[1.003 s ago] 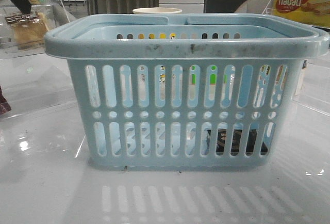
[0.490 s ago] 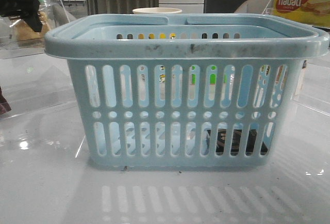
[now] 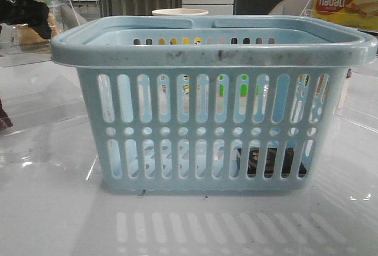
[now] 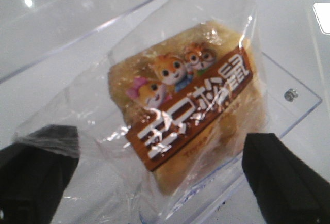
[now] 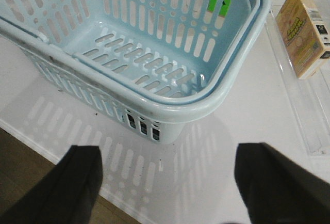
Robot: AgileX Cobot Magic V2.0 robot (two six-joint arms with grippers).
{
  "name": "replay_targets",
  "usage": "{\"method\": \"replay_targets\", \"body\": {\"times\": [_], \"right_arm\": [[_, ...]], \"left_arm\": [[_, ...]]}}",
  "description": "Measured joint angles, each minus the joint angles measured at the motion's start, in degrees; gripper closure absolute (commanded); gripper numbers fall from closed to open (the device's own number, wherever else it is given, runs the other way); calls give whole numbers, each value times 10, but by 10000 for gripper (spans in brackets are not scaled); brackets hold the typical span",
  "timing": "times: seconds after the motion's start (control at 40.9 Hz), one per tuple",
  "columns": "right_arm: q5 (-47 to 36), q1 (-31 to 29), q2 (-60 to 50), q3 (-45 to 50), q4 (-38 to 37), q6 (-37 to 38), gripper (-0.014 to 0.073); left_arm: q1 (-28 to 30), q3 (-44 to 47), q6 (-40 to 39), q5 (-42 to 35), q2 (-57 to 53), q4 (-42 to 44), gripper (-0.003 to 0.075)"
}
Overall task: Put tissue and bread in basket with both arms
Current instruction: 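Reach the left gripper to the wrapped bread on the upper shelf, then grasp the wrapped bread with the left gripper and lift it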
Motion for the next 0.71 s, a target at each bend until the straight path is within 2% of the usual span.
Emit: {"method": "replay_targets", "body": {"times": [0.294,0.367,0.71], "right_arm": [[0,0,0,0,0,-1,-31],[0,0,0,0,0,-1,-31],[0,0,0,0,0,-1,-31]], "left_arm": [[0,0,0,-18,12,0,36],[0,0,0,-18,14,0,63],[0,0,0,-21,15,0,391]]}}
